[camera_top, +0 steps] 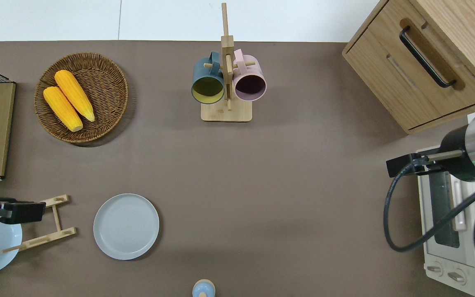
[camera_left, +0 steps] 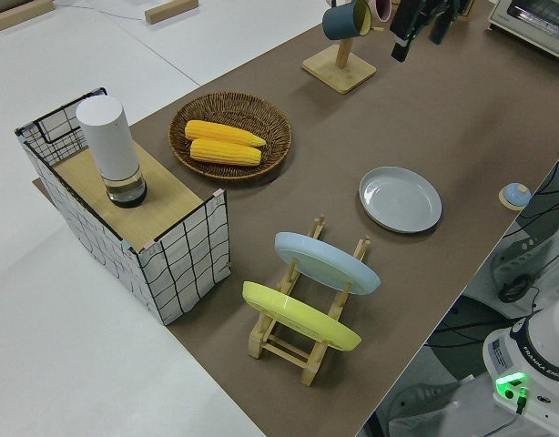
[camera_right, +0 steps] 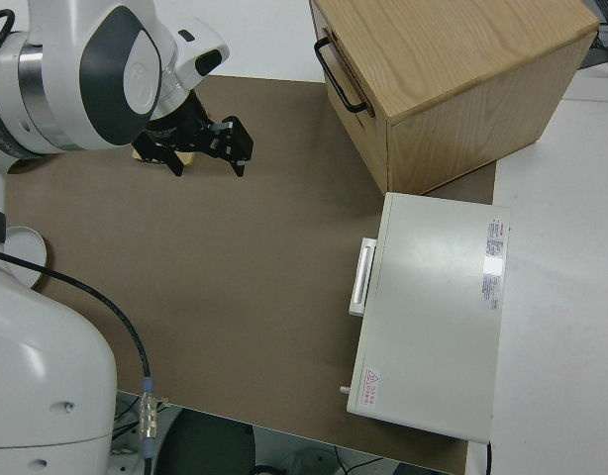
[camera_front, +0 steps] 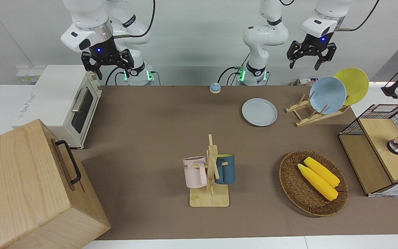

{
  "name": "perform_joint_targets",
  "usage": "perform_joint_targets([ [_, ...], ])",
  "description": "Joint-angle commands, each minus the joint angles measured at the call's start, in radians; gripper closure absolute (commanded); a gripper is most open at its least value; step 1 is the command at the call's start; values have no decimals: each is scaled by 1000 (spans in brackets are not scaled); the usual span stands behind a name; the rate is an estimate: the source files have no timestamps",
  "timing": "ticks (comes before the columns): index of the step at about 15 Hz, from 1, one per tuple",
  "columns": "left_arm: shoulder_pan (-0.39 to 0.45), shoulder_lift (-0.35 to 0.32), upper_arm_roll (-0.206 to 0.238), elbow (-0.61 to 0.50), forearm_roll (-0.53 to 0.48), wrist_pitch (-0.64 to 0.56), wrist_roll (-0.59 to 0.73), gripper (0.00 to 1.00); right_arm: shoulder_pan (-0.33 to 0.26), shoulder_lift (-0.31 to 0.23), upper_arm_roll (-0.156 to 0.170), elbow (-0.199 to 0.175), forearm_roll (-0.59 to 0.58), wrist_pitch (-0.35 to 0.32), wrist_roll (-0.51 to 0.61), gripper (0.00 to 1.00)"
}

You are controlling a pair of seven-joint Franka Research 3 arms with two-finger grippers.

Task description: Pick gray plate from table and place it on lower plate rack with left arm

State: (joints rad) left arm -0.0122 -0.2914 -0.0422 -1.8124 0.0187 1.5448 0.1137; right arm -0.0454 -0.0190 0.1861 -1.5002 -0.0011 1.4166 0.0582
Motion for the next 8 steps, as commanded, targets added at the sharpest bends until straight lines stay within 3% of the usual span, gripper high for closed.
perform_joint_targets([
  [1,-9,-9,7,-7,6,-9,-8,2,-10,-2,6,6,10,-13,-1,13],
  [8,-8,-6,16,-15,-14,-8,-6,11,-10,-2,6,6,10,-13,-1,13],
])
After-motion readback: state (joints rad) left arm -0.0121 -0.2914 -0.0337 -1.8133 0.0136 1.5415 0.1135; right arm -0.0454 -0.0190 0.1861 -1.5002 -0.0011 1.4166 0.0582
